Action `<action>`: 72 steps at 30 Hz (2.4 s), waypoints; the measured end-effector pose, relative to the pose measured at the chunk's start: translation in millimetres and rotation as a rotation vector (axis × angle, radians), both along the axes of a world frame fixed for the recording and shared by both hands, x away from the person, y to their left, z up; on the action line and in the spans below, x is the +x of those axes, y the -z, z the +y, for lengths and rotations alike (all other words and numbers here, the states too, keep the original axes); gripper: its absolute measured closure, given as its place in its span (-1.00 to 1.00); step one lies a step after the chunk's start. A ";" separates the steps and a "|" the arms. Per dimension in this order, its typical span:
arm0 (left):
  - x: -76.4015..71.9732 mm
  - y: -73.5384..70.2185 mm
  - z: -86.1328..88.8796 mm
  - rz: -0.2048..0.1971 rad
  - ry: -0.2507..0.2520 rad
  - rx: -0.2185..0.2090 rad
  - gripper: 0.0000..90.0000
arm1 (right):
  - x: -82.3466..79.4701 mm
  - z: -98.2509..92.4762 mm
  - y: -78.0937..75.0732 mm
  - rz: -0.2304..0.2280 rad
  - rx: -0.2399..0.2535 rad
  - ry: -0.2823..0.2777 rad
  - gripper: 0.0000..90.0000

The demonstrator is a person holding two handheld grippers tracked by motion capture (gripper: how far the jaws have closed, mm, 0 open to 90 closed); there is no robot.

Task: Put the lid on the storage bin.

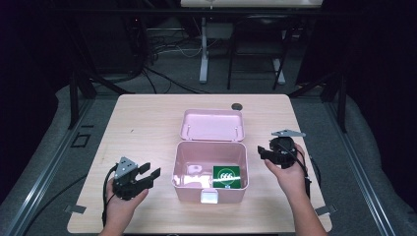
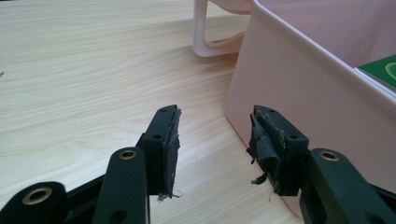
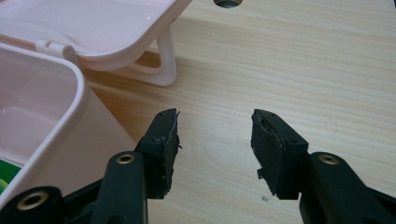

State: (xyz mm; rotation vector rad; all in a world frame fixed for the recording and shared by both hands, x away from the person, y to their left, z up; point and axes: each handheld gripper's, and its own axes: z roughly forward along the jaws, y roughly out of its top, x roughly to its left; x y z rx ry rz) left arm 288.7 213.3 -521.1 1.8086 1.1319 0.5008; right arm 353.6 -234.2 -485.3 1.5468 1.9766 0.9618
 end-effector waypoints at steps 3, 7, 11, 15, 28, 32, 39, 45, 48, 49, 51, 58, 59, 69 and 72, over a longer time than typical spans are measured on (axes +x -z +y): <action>1.1 0.7 -0.4 0.004 -0.001 -0.001 0.15 | 0.6 1.5 -0.2 -0.007 0.002 -0.011 0.13; 2.6 2.6 -0.5 0.011 0.004 0.002 0.15 | 0.4 2.4 -0.6 -0.009 0.003 -0.018 0.13; 0.8 2.2 1.1 0.008 -0.002 0.008 0.15 | 0.6 1.9 -0.7 0.000 0.016 -0.016 0.13; -1.3 -0.1 2.1 0.001 -0.002 0.013 0.15 | 0.4 2.6 -0.6 0.010 0.028 -0.017 0.13; -4.7 -4.8 -4.6 -0.018 0.023 -0.001 0.17 | -4.3 3.6 -1.7 0.023 0.064 -0.033 0.32; -6.5 -7.7 -8.7 -0.016 0.046 0.004 0.20 | -4.7 3.5 -1.6 0.015 0.086 -0.035 0.41; -9.5 -21.3 -17.9 -0.030 0.091 -0.016 0.24 | -3.9 8.1 -11.1 0.037 0.112 -0.075 0.40; -9.4 -30.5 -20.9 -0.029 0.113 -0.024 0.28 | -0.3 8.8 -17.5 0.048 0.125 -0.078 0.36; -6.7 -37.4 -23.0 -0.030 0.125 -0.027 0.33 | 2.0 11.2 -21.5 0.034 0.139 -0.085 0.35; -5.5 -39.8 -24.2 -0.031 0.125 -0.023 0.34 | 2.8 11.7 -22.7 0.034 0.143 -0.085 0.34; -2.7 -44.1 -26.4 -0.027 0.136 -0.018 0.36 | 6.0 13.5 -25.1 0.038 0.155 -0.093 0.34; 9.3 -48.6 -37.8 -0.002 0.153 -0.008 0.39 | 19.5 20.1 -30.2 0.079 0.173 -0.110 0.31; 11.0 -48.5 -39.8 0.011 0.162 0.002 0.38 | 21.4 21.2 -30.5 0.082 0.169 -0.109 0.31; 24.6 -43.4 -53.6 0.014 0.149 0.017 0.46 | 41.6 26.9 -27.2 0.097 0.157 -0.092 0.31; 28.1 -40.3 -53.5 0.025 0.143 0.013 0.53 | 47.9 26.3 -25.8 0.104 0.160 -0.082 0.31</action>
